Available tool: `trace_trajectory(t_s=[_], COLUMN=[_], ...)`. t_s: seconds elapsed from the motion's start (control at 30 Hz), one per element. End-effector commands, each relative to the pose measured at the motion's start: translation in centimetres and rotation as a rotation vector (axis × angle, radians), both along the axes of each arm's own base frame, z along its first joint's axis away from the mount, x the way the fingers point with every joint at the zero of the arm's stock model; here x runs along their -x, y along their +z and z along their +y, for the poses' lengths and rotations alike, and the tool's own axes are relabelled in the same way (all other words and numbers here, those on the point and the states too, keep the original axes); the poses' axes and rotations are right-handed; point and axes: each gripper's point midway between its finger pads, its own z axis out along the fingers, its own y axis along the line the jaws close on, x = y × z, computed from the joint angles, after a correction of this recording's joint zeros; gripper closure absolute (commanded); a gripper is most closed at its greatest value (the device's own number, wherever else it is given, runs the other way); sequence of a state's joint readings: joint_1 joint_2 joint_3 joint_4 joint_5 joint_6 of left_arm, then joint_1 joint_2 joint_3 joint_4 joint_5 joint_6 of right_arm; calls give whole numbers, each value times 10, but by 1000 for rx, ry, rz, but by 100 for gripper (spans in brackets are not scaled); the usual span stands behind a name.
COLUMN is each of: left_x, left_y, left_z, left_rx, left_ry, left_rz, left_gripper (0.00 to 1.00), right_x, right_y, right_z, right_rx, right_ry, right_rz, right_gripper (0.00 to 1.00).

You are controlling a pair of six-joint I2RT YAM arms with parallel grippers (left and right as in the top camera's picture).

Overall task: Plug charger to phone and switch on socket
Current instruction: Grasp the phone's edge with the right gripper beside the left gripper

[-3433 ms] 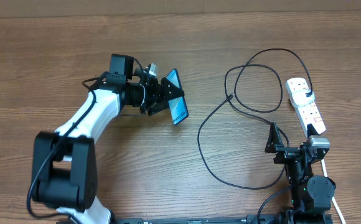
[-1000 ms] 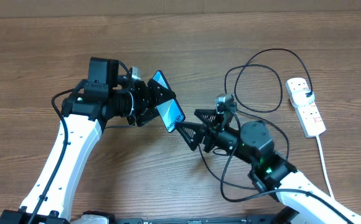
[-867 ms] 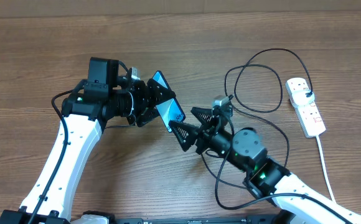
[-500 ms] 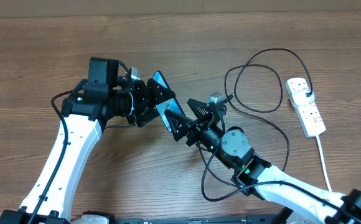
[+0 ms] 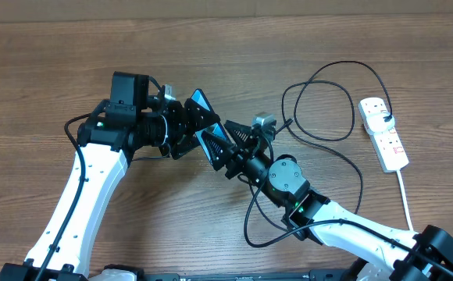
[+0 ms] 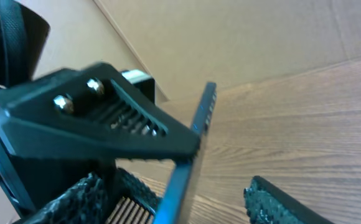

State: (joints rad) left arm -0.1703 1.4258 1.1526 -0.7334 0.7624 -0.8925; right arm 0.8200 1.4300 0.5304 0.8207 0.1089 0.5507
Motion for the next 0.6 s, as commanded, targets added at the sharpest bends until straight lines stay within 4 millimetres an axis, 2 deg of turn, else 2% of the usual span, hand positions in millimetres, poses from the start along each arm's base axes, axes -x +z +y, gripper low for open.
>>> trace_trajectory(t_s=[0.0, 0.2, 0.37, 0.43, 0.57], left_x=[-3, -3, -2, -2, -1], left_y=[19, 19, 19, 20, 19], left_z=[-2, -2, -3, -5, -8], left_rx=[24, 24, 27, 28, 26], left_ry=[1, 1, 0, -3, -11], left_rz=[-44, -45, -41, -40, -42], left_gripper=[58, 59, 59, 58, 58], right_x=[0, 3, 3, 4, 6], right_y=[9, 8, 6, 5, 5], right_z=[5, 9, 9, 9, 11], right_rx=[-15, -12, -7, -5, -6], right_ry=[11, 41, 41, 42, 58], right_rz=[-13, -8, -4, -2, -2], right_gripper=[33, 40, 59, 70, 81])
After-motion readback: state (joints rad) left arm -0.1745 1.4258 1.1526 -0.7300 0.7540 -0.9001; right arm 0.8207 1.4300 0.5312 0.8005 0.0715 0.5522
